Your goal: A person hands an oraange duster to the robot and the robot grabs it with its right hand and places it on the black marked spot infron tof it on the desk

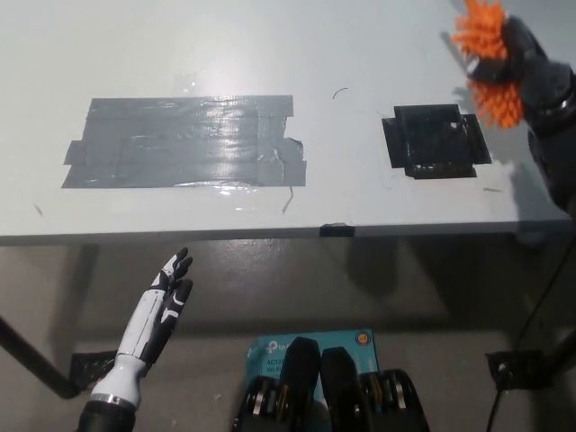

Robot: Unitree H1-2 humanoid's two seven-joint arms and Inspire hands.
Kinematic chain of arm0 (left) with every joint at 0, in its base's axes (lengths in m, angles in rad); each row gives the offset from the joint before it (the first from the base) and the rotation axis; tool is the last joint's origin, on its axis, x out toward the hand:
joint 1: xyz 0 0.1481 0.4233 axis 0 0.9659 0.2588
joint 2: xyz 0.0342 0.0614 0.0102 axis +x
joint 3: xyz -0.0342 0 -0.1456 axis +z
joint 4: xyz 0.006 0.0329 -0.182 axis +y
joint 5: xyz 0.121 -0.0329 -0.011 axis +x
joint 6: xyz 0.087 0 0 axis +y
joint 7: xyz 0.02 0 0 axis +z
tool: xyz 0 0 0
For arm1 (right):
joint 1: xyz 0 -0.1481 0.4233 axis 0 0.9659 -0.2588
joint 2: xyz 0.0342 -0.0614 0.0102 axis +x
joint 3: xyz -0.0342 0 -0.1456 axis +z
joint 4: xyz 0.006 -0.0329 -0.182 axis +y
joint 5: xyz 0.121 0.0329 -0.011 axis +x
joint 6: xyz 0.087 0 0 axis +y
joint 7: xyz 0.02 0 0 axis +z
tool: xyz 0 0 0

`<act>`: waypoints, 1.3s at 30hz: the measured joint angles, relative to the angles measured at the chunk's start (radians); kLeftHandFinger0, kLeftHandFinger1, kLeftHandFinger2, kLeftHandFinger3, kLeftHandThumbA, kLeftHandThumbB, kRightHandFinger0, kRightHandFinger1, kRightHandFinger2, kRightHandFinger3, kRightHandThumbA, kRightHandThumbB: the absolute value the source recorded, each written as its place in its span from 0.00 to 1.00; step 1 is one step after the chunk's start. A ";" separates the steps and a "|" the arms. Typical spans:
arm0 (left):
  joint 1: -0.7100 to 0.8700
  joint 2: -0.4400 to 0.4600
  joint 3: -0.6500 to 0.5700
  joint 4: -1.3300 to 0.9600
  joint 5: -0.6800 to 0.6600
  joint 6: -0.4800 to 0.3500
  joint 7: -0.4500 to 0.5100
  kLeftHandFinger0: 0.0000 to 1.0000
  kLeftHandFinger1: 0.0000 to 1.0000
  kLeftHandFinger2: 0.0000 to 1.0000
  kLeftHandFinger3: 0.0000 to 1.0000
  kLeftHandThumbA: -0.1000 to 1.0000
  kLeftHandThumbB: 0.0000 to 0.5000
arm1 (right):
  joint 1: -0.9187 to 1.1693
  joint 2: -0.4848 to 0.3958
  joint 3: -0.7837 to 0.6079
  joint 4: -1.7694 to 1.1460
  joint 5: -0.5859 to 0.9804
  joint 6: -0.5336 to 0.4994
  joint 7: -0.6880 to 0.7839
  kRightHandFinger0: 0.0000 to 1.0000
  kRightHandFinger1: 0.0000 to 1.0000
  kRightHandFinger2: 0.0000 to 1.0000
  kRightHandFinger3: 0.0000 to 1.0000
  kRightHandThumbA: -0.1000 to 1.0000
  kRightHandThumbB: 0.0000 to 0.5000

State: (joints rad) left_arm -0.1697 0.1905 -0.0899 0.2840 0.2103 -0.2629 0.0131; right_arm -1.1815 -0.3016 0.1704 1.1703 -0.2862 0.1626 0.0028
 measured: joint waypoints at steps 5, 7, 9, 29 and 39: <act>-0.004 0.000 0.000 0.000 0.000 0.002 0.000 1.00 1.00 1.00 1.00 1.00 0.33 | 0.033 0.002 0.012 0.015 0.000 0.000 0.016 0.24 0.74 1.00 1.00 0.00 0.39; -0.007 0.000 0.000 0.000 0.000 0.002 0.000 1.00 1.00 1.00 1.00 1.00 0.31 | 0.033 0.005 0.021 0.022 0.000 0.000 0.028 0.68 0.96 1.00 1.00 0.00 0.39; -0.009 0.000 0.000 0.000 0.000 0.002 0.000 1.00 1.00 1.00 1.00 1.00 0.32 | 0.033 0.006 0.032 0.028 -0.001 -0.001 0.050 1.00 1.00 1.00 1.00 0.40 0.48; -0.024 0.000 -0.002 0.002 0.000 0.002 0.000 1.00 1.00 1.00 1.00 1.00 0.32 | 0.034 -0.001 0.006 0.031 0.064 -0.070 0.332 1.00 1.00 1.00 1.00 0.75 0.76; -0.036 0.000 -0.009 0.006 0.001 0.002 0.000 1.00 1.00 1.00 1.00 1.00 0.35 | 0.051 -0.015 -0.074 -0.141 0.087 -0.088 0.303 1.00 1.00 1.00 1.00 0.87 0.76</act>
State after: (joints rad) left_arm -0.2056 0.1908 -0.0986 0.2899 0.2114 -0.2606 0.0127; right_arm -1.1302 -0.3167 0.0964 1.0298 -0.1994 0.0749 0.3057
